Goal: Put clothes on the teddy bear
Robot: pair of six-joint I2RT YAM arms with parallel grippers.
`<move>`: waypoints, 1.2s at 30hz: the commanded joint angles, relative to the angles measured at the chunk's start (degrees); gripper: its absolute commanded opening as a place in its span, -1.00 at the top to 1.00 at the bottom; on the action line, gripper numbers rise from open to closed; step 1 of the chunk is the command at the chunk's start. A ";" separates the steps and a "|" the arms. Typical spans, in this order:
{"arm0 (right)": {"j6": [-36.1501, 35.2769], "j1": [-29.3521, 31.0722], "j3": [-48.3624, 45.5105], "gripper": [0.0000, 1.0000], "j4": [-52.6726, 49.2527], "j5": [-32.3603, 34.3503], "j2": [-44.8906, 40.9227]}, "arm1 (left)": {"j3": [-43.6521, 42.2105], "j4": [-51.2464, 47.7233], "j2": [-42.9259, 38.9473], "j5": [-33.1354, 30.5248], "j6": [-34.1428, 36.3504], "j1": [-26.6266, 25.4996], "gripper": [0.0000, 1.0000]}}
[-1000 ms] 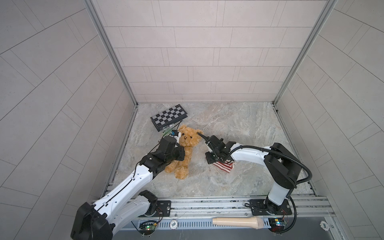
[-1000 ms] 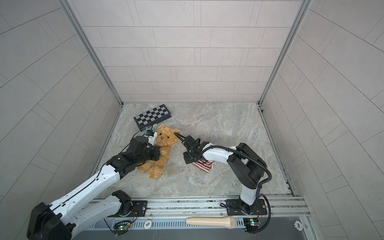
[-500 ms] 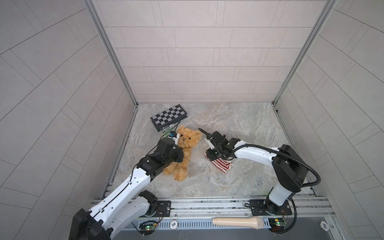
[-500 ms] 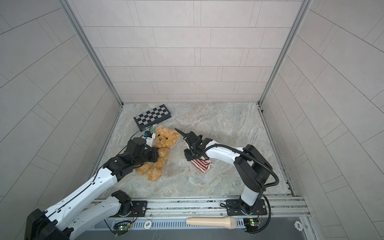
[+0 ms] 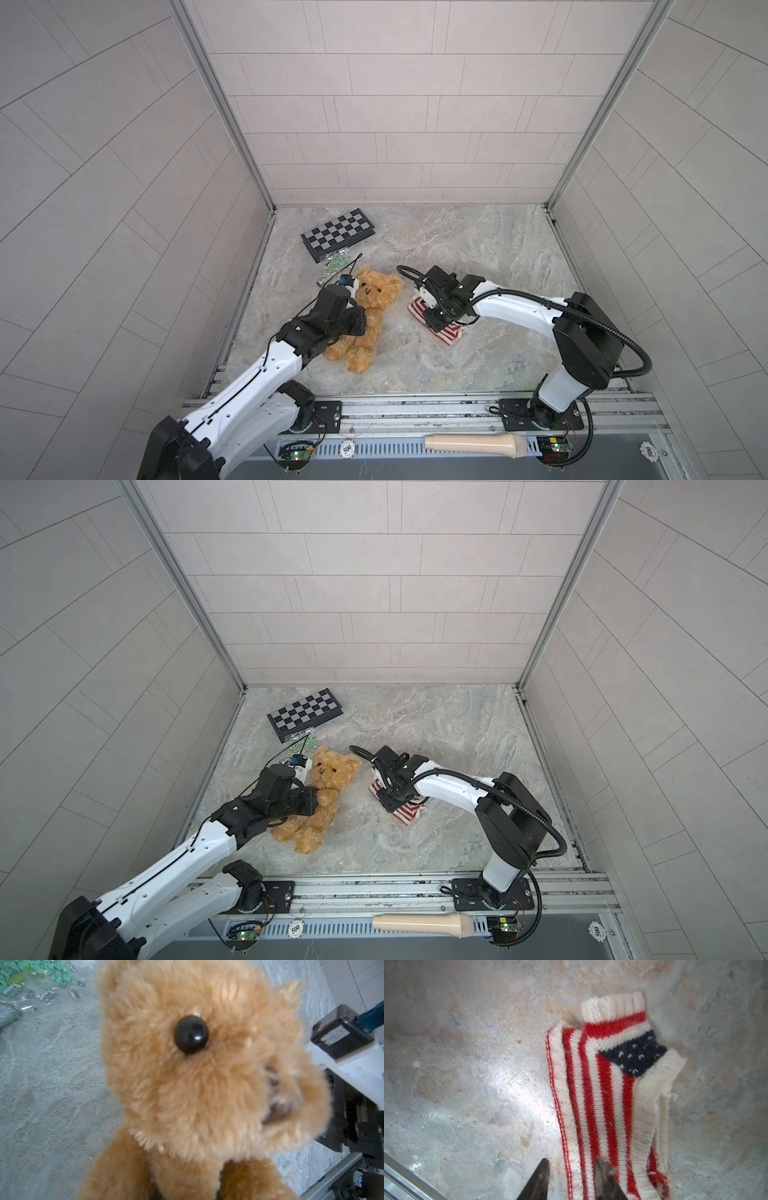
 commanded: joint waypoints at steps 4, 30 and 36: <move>-1.54 1.36 1.38 0.32 -0.94 -0.21 3.17 | -0.09 0.99 -1.46 -0.11 -1.27 0.18 0.79; -1.50 1.30 -2.31 1.00 4.33 3.01 0.81 | 4.35 -10.45 -4.12 -6.15 1.54 0.18 0.80; -1.92 -0.25 -5.47 1.00 7.36 2.91 -4.04 | 7.55 -16.49 -5.99 -7.29 3.02 -1.66 0.80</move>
